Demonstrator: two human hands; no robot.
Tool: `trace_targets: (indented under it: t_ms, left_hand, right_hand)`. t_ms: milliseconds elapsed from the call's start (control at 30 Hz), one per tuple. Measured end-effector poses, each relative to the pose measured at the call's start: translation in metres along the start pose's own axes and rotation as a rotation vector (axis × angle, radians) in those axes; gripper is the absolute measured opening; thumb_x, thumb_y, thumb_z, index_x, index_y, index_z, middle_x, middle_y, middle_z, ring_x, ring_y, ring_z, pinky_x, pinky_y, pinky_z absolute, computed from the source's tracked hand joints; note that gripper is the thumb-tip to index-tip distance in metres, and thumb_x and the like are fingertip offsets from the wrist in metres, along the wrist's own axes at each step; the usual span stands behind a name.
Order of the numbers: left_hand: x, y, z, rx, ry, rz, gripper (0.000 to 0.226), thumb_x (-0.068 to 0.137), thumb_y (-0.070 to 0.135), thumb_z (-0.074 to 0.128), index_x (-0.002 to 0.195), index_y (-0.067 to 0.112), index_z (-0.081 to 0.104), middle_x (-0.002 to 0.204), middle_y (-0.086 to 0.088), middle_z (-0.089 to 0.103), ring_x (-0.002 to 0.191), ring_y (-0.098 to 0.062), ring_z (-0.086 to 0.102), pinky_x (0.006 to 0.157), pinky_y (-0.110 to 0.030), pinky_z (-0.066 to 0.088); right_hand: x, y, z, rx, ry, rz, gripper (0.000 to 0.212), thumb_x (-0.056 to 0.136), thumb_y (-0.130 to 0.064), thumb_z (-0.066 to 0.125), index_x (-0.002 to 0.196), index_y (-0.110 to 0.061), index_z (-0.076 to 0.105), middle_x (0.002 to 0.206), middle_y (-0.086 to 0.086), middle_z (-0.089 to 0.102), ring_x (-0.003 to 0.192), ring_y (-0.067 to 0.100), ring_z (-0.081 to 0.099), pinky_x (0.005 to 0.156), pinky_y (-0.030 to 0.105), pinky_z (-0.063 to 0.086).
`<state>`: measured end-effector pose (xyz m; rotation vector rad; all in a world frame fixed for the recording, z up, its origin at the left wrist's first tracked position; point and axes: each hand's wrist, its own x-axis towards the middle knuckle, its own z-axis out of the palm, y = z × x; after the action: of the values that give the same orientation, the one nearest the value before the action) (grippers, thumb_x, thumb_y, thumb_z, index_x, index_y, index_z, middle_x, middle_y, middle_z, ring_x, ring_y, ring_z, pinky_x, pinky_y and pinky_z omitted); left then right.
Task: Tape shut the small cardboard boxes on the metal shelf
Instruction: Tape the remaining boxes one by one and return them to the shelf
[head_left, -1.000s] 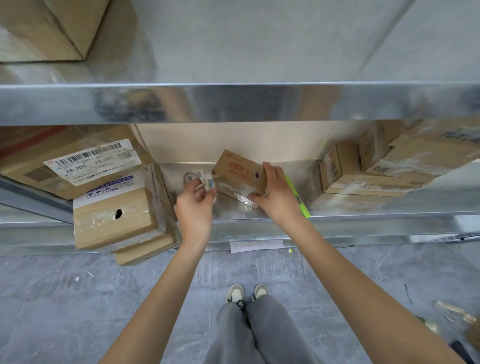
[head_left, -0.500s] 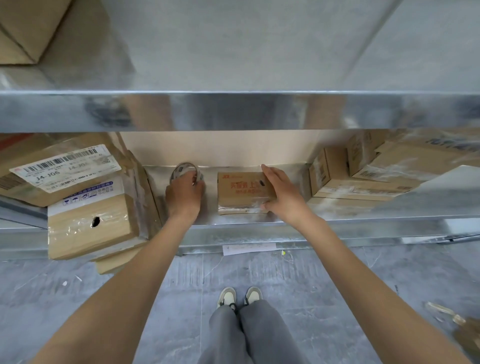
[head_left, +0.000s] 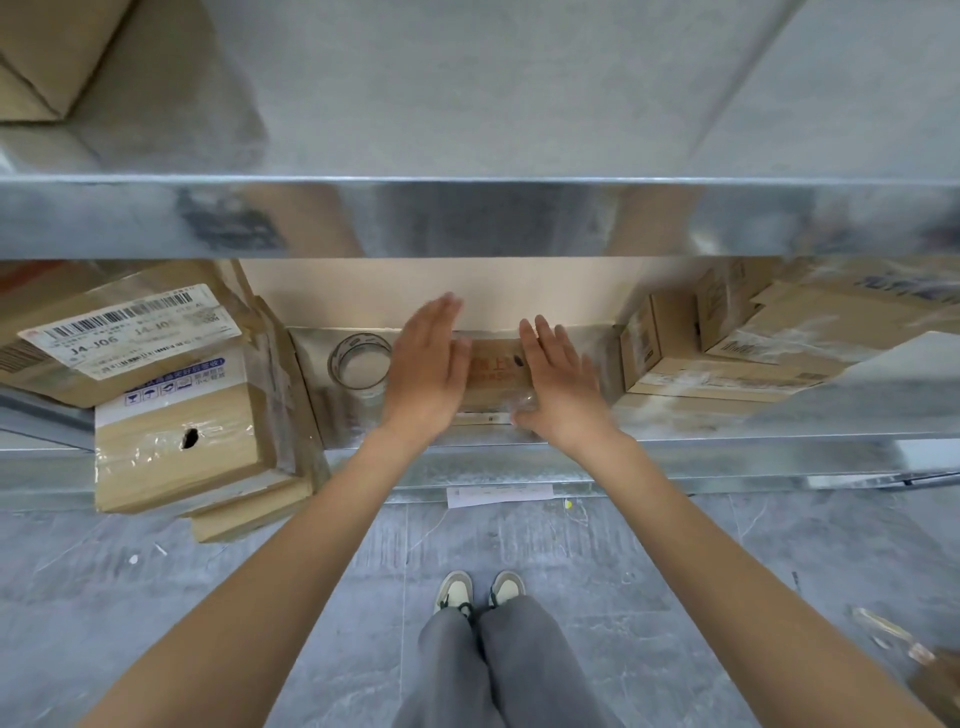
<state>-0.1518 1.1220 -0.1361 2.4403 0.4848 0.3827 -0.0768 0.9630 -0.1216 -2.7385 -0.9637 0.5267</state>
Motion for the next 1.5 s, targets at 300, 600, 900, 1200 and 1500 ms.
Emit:
trace_targets:
  t_ms: [300, 600, 900, 1200, 1500]
  left_hand:
    - [-0.001, 0.002, 0.009, 0.222, -0.137, 0.093, 0.04, 0.104, 0.02, 0.033, 0.138, 0.005, 0.048, 0.144, -0.009, 0.049, 0.142, -0.03, 0.03, 0.119, -0.034, 0.019]
    - [0.002, 0.001, 0.01, 0.218, -0.199, 0.077, 0.043, 0.106, 0.024, 0.029, 0.144, 0.009, 0.041, 0.152, -0.004, 0.039, 0.148, -0.027, 0.018, 0.121, -0.037, 0.012]
    - [-0.025, -0.006, 0.01, -0.484, 0.089, -0.097, 0.027, 0.099, 0.035, 0.048, 0.126, 0.034, 0.049, 0.145, 0.0, 0.041, 0.136, -0.009, 0.037, 0.113, -0.02, 0.028]
    - [-0.023, -0.024, 0.036, -0.656, 0.003, -0.495, 0.046, 0.102, 0.029, 0.048, 0.143, 0.01, 0.039, 0.113, 0.02, 0.053, 0.108, -0.003, 0.055, 0.077, 0.002, 0.036]
    - [-0.018, -0.027, 0.041, -0.801, -0.005, -0.611, 0.049, 0.103, 0.022, 0.047, 0.149, 0.012, 0.034, 0.142, 0.001, 0.046, 0.122, -0.008, 0.047, 0.098, -0.017, 0.038]
  right_hand:
    - [-0.021, -0.025, 0.017, -0.201, 0.148, -0.051, 0.112, 0.075, -0.039, 0.074, 0.154, -0.009, 0.0, 0.163, 0.007, -0.002, 0.15, 0.021, -0.005, 0.117, 0.057, 0.001]
    - [-0.059, -0.013, 0.032, -0.038, 0.241, -0.236, 0.091, 0.081, -0.019, 0.068, 0.154, -0.009, 0.015, 0.161, 0.007, 0.014, 0.15, 0.021, 0.008, 0.121, 0.049, 0.004]
    - [-0.011, 0.018, 0.013, 0.871, 0.062, 0.048, 0.085, 0.075, -0.033, 0.081, 0.146, -0.034, 0.036, 0.143, -0.01, 0.045, 0.113, 0.007, 0.056, 0.092, 0.017, 0.047]
    - [0.025, -0.007, 0.042, 0.534, 0.237, 0.157, 0.057, 0.102, -0.033, 0.044, 0.151, -0.009, 0.027, 0.155, 0.011, 0.031, 0.144, 0.025, 0.027, 0.114, 0.029, 0.021]
    - [0.015, -0.022, 0.054, -0.203, 0.088, -0.096, 0.069, 0.101, -0.05, 0.019, 0.155, -0.009, 0.004, 0.163, 0.004, -0.001, 0.15, 0.018, -0.006, 0.118, 0.055, -0.002]
